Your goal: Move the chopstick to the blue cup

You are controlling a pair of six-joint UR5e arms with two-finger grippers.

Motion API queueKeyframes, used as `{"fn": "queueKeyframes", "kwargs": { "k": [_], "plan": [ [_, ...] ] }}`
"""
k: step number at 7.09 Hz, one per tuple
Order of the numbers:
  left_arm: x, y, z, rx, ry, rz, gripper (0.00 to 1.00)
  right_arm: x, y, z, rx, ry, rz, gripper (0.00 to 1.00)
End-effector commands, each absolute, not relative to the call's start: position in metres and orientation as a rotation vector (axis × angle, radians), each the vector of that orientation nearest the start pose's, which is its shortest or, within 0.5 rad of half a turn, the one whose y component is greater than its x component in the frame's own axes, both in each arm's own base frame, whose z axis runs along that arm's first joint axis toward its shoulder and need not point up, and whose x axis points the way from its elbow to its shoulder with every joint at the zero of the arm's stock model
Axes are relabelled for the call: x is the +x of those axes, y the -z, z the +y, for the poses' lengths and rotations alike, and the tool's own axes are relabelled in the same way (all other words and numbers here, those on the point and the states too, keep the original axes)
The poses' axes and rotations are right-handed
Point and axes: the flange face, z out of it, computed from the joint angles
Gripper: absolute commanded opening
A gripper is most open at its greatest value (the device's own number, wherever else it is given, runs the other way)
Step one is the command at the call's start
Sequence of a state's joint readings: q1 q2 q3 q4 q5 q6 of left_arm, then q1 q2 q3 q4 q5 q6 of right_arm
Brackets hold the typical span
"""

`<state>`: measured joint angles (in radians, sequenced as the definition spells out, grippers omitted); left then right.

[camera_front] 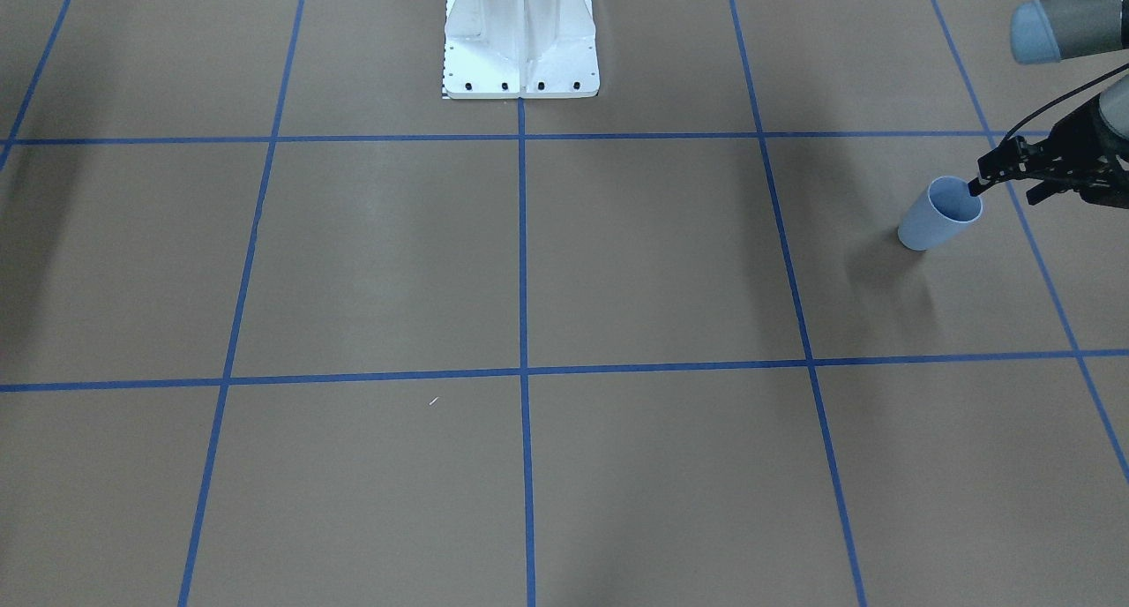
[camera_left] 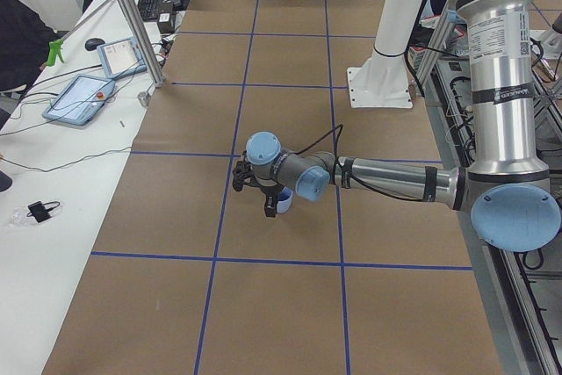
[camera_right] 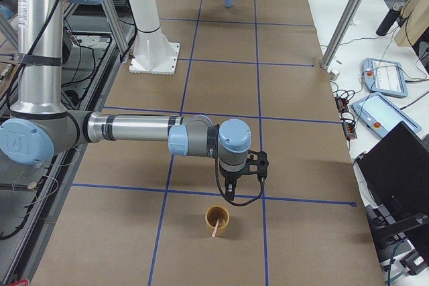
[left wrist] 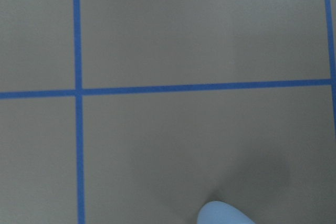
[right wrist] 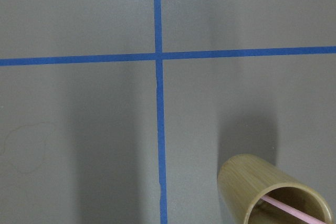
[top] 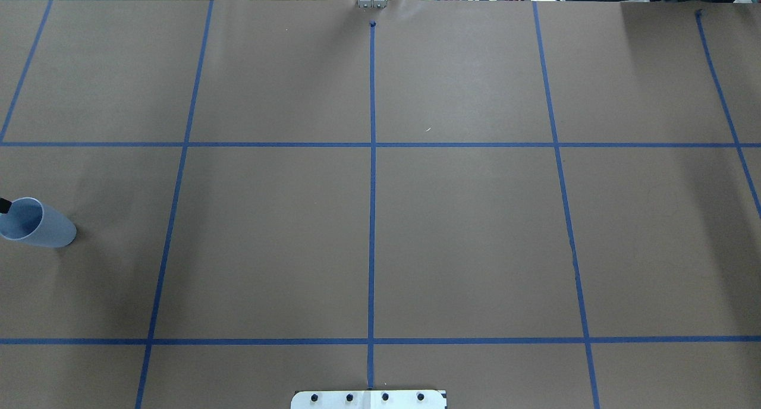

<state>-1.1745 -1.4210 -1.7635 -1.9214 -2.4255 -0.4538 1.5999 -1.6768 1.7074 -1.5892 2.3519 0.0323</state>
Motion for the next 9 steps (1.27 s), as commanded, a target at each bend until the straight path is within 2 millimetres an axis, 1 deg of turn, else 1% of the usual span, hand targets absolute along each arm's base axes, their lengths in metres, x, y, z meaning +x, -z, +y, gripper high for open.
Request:
{"fn": "queueKeyframes", "kwargs": {
  "k": [1,2,3,5,7,8,9],
  "plan": [
    [0.135,-0.601,-0.434,-0.047,-0.138,0.911,0.98,0.076,-0.643,-0.446,0.009,-0.054,-0.781,1.00],
    [0.141,-0.604,-0.438,-0.055,-0.143,0.910,0.98,0.076,-0.643,-0.446,0.009,-0.054,-0.781,1.00],
    [0.152,-0.607,-0.436,-0.068,-0.165,0.908,0.94,0.076,-0.642,-0.446,0.012,-0.053,-0.781,1.00],
    [0.156,-0.608,-0.435,-0.069,-0.182,0.906,0.00,0.077,-0.642,-0.447,0.012,-0.054,-0.781,1.00],
    [0.156,-0.599,-0.437,-0.071,-0.153,0.911,0.00,0.077,-0.641,-0.446,0.012,-0.054,-0.784,1.00],
    [0.154,-0.584,-0.441,-0.068,-0.119,0.924,0.00,0.077,-0.642,-0.446,0.011,-0.055,-0.785,1.00],
    [0.148,-0.552,-0.453,-0.080,-0.072,0.920,0.00,0.076,-0.640,-0.445,0.013,-0.056,-0.787,1.00]
  ]
}}
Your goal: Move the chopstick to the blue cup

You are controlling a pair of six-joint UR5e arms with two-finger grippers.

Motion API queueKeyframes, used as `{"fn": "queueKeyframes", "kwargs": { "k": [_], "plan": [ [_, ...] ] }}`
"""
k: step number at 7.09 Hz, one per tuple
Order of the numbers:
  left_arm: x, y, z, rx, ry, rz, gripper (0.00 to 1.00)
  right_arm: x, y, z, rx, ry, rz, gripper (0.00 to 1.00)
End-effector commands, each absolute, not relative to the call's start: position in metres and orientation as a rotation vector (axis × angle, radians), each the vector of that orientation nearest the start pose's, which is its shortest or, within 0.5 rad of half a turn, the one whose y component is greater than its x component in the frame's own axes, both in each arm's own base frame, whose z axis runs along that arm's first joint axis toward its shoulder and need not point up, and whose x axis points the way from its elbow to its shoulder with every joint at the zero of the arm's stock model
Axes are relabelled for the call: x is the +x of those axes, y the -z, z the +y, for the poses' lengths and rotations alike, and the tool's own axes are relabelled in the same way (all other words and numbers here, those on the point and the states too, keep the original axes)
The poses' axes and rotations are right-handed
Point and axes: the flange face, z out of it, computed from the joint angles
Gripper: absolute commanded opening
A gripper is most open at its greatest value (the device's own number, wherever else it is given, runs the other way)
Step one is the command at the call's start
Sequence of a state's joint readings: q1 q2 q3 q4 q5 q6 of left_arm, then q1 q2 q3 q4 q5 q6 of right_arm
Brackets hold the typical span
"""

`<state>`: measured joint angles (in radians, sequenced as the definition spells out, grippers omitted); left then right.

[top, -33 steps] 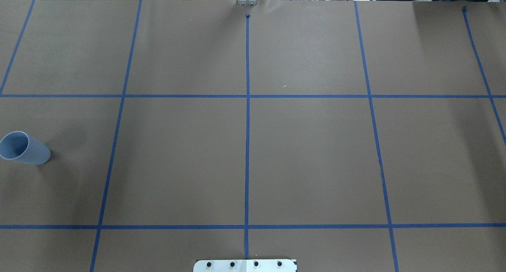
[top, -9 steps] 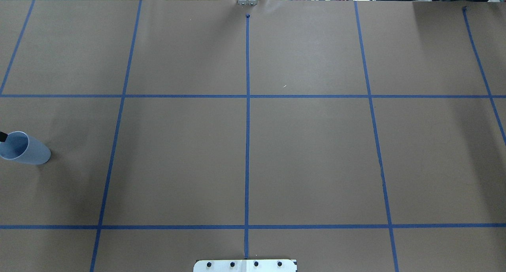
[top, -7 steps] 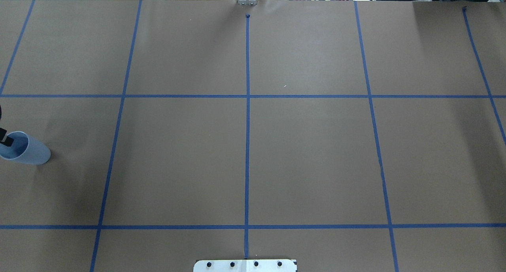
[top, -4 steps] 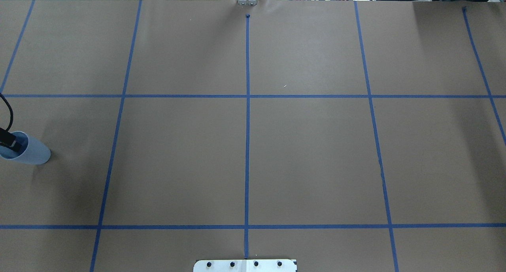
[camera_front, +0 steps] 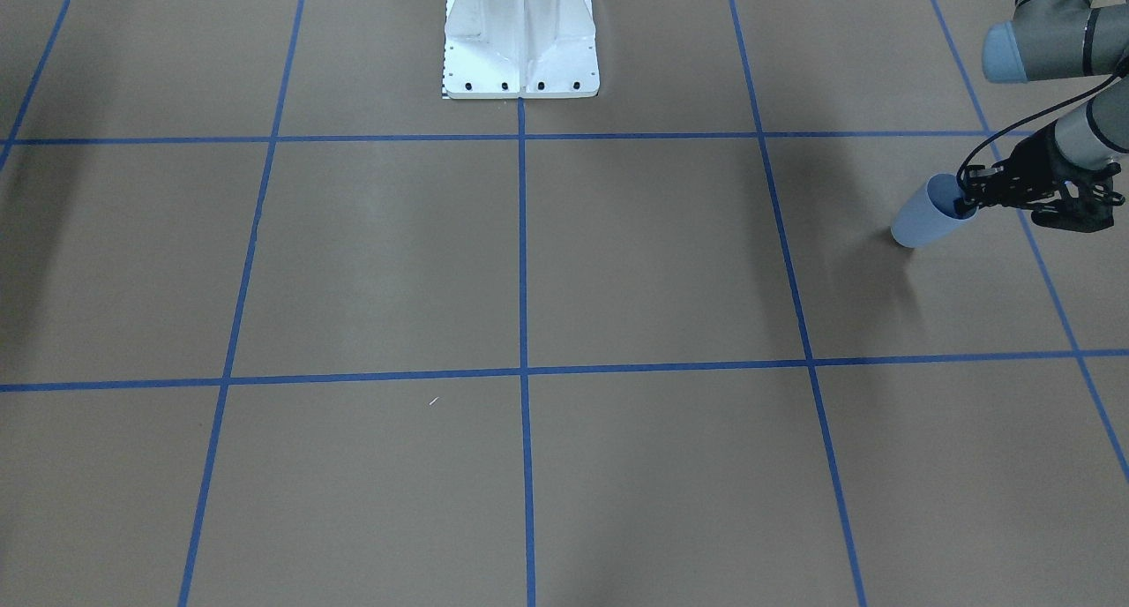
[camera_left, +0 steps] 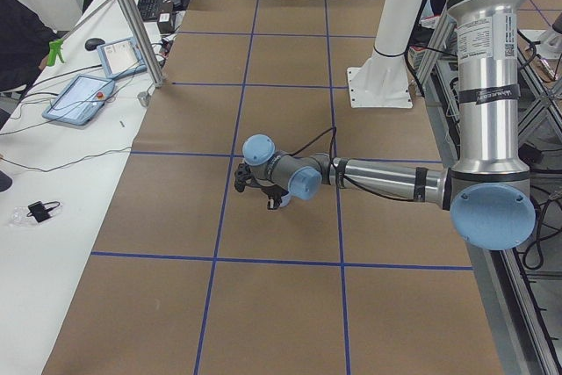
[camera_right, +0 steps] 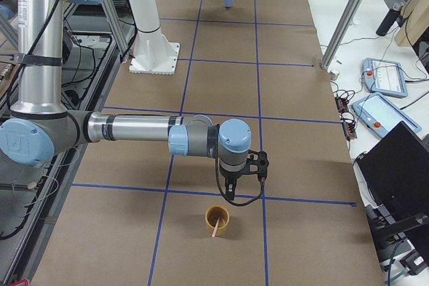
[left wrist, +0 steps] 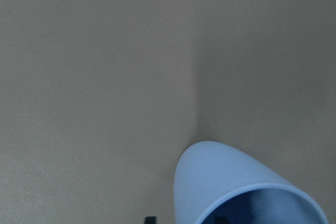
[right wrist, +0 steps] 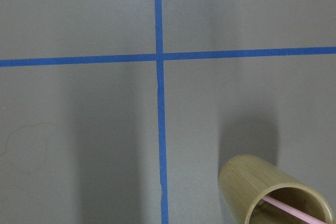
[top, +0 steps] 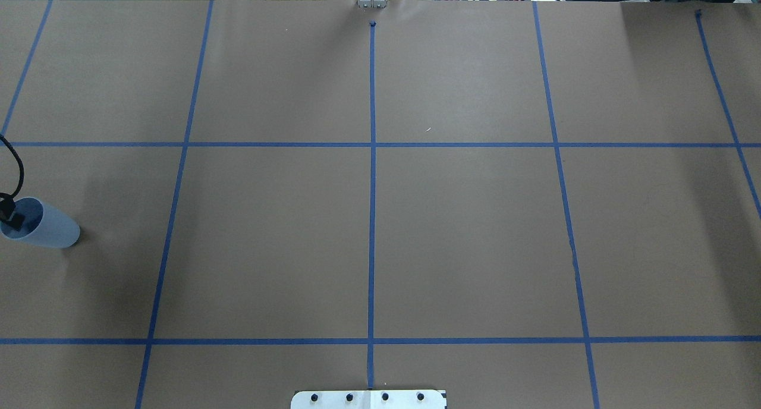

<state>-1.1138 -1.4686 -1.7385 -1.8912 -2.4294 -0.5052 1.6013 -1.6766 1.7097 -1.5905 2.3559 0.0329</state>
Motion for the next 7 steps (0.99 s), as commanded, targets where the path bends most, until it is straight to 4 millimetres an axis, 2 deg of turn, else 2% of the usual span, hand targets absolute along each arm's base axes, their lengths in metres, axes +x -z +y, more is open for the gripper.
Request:
{"fn": "queueKeyframes", "kwargs": {
  "k": [1,3,4,5,6,7],
  "plan": [
    [0.149,-0.494,-0.478,-0.104,-0.036,0.904,0.00,0.076,-0.638,-0.446,0.016,-0.055,-0.784,1.00],
    [0.172,-0.361,-0.539,-0.152,0.020,0.878,0.00,0.075,-0.641,-0.442,0.007,-0.059,-0.805,1.00],
    [0.197,-0.292,-0.565,-0.176,0.100,0.889,0.00,0.074,-0.640,-0.442,0.006,-0.060,-0.821,1.00],
    [0.263,-0.241,-0.562,-0.244,0.149,0.899,0.00,0.073,-0.639,-0.443,0.004,-0.059,-0.828,1.00],
    [0.341,-0.191,-0.558,-0.298,0.167,0.907,0.00,0.073,-0.640,-0.444,0.003,-0.060,-0.829,1.00],
    [0.394,-0.166,-0.566,-0.314,0.210,0.936,0.00,0.073,-0.639,-0.445,0.005,-0.060,-0.830,1.00]
  ]
}}
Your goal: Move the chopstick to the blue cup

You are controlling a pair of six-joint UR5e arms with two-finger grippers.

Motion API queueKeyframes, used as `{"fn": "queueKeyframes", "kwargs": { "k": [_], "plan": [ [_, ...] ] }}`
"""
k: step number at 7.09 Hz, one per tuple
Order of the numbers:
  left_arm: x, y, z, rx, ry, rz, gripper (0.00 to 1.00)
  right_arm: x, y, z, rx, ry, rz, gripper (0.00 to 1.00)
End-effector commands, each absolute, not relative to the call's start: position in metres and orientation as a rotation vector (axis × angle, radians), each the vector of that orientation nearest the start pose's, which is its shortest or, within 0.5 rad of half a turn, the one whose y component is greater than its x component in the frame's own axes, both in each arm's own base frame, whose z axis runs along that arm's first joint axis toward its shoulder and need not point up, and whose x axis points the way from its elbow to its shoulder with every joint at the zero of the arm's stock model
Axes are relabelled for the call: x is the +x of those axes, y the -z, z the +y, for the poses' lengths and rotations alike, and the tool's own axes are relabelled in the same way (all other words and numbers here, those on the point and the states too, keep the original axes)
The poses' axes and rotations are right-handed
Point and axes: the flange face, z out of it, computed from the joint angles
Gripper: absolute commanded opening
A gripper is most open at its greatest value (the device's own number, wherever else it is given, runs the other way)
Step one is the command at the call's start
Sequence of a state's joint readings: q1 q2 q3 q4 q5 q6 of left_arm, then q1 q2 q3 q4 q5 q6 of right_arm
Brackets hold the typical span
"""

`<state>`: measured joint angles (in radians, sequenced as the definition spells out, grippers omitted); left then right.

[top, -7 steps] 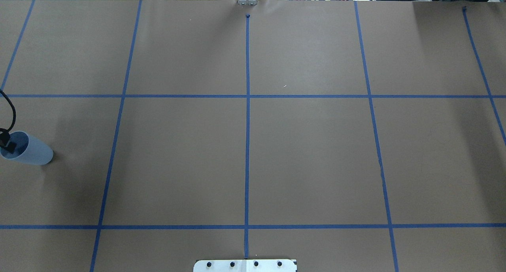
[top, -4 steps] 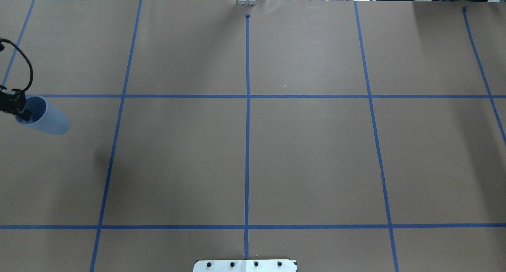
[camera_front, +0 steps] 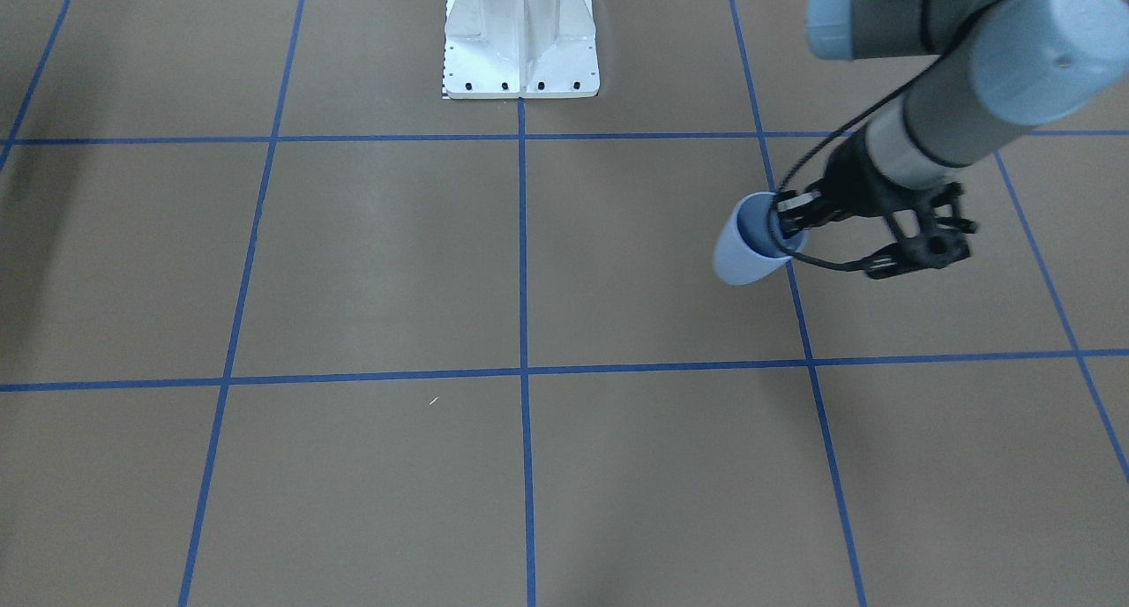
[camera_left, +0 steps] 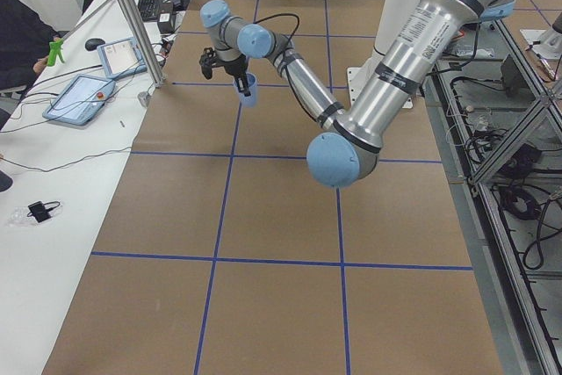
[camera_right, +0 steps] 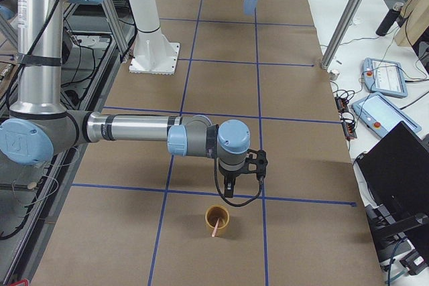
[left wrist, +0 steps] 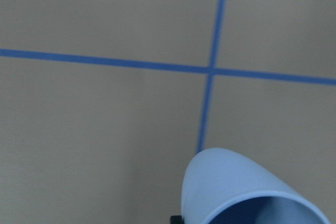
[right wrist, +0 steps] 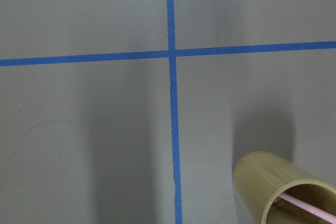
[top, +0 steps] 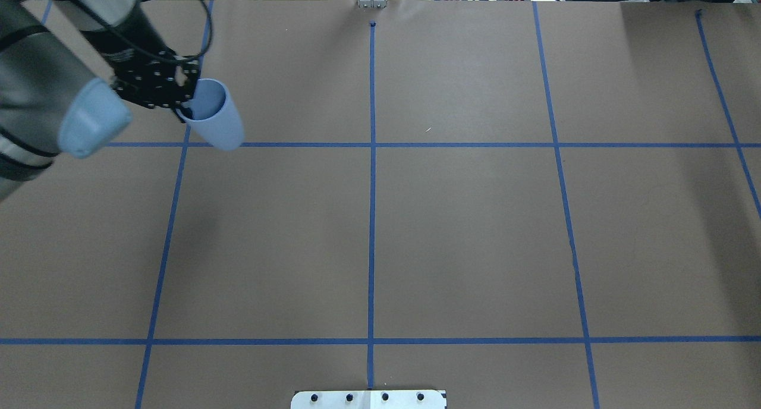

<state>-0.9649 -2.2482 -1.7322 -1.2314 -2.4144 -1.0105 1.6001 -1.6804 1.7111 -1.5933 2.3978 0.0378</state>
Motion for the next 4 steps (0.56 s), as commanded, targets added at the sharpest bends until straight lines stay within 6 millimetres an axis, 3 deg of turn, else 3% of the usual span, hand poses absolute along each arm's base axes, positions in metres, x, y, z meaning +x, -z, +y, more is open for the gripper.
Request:
{"fn": "queueKeyframes", "kwargs": {
  "k": [1,2,3,4],
  "plan": [
    [0.446,-0.163,-0.570,-0.297,0.242,0.955,0.00,0.073,-0.642,-0.445,0.001,-0.060,-0.830,1.00],
    [0.491,-0.156,-0.579,-0.282,0.277,0.951,0.00,0.073,-0.642,-0.445,0.001,-0.060,-0.829,1.00],
    [0.513,-0.151,-0.583,-0.280,0.279,0.935,0.00,0.073,-0.642,-0.444,0.000,-0.059,-0.828,1.00],
    [0.525,-0.156,-0.576,-0.287,0.268,0.924,0.00,0.073,-0.642,-0.444,0.001,-0.060,-0.828,1.00]
  ]
}}
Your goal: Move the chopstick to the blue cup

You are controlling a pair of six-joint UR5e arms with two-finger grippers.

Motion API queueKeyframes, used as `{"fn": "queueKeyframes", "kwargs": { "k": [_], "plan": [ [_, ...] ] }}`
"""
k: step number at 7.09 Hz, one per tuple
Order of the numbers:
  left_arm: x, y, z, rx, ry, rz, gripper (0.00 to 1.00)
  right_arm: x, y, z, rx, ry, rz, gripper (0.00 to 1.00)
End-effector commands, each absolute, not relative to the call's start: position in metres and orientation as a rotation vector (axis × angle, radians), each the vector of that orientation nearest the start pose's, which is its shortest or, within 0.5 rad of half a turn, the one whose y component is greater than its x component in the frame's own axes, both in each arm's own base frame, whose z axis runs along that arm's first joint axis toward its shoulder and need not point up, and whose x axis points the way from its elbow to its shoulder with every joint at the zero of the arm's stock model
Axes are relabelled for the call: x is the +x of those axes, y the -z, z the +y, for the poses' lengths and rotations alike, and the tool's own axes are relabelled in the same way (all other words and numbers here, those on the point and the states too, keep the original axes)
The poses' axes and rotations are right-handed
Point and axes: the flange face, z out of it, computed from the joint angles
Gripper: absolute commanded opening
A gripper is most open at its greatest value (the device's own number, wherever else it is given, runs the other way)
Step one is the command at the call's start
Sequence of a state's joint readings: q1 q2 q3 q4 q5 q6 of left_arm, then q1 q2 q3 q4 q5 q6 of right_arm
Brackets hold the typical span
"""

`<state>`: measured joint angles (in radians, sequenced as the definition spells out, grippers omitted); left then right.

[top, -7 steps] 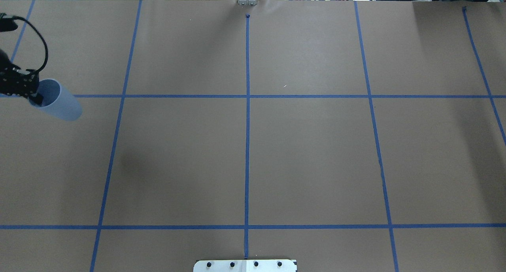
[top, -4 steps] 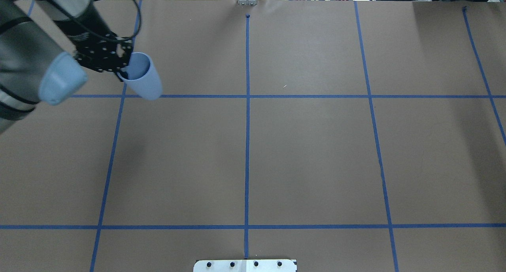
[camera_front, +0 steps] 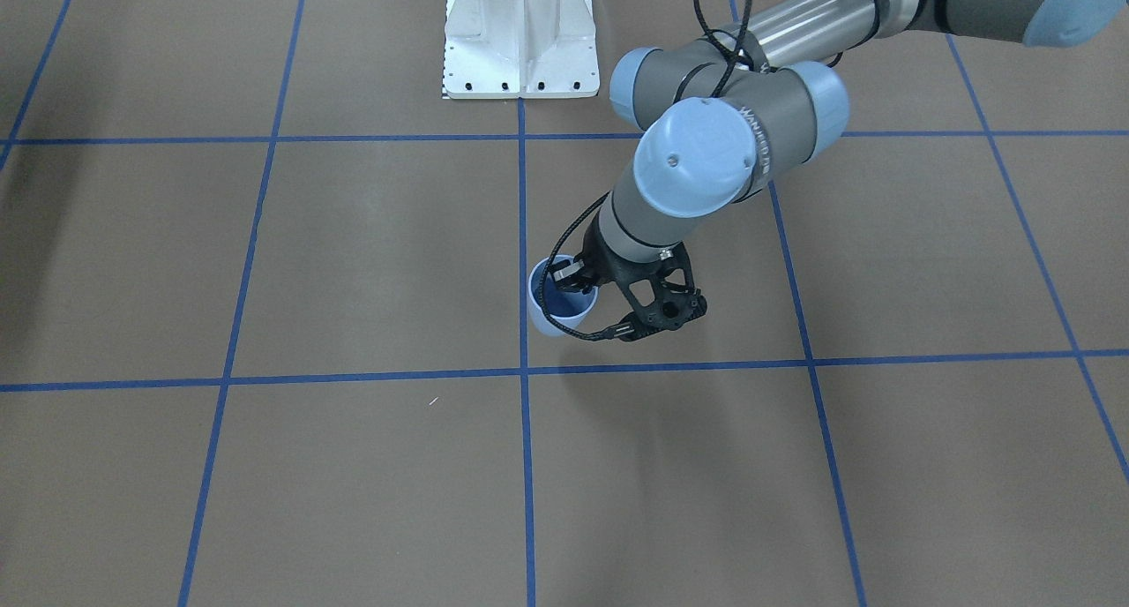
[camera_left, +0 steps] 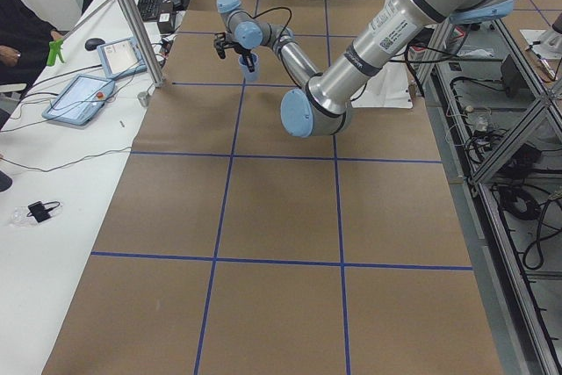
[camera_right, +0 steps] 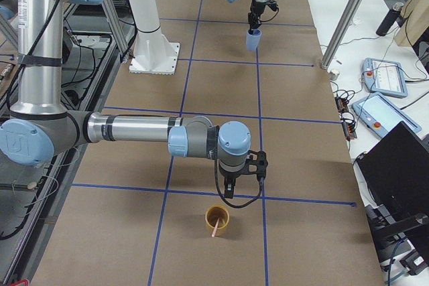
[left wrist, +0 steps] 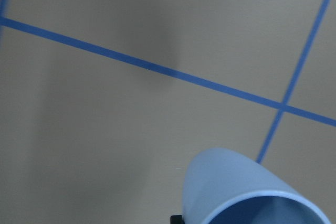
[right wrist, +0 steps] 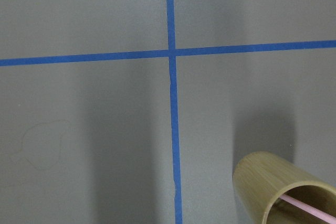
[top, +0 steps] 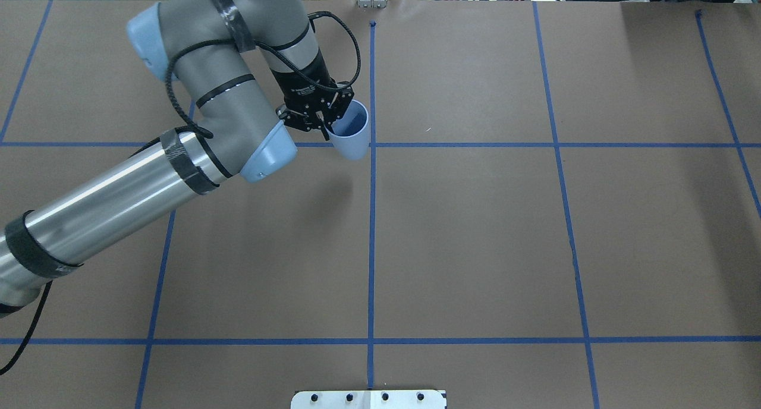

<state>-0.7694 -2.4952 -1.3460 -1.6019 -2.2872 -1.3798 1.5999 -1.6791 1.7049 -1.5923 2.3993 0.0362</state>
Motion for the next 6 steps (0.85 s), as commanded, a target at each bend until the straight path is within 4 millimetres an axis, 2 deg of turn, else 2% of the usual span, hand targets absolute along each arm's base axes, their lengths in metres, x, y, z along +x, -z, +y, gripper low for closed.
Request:
{"fn": "queueKeyframes", "kwargs": {
  "k": [1,5,6],
  "plan": [
    [0.538,-0.157,-0.566,-0.278,0.258,0.911,0.00,0.073,-0.642,-0.444,0.000,-0.061,-0.828,1.00],
    [0.562,-0.173,-0.557,-0.268,0.237,0.912,0.00,0.073,-0.640,-0.446,0.006,-0.058,-0.828,1.00],
    [0.562,-0.171,-0.555,-0.263,0.232,0.920,0.23,0.073,-0.640,-0.446,0.005,-0.058,-0.828,1.00]
  ]
}}
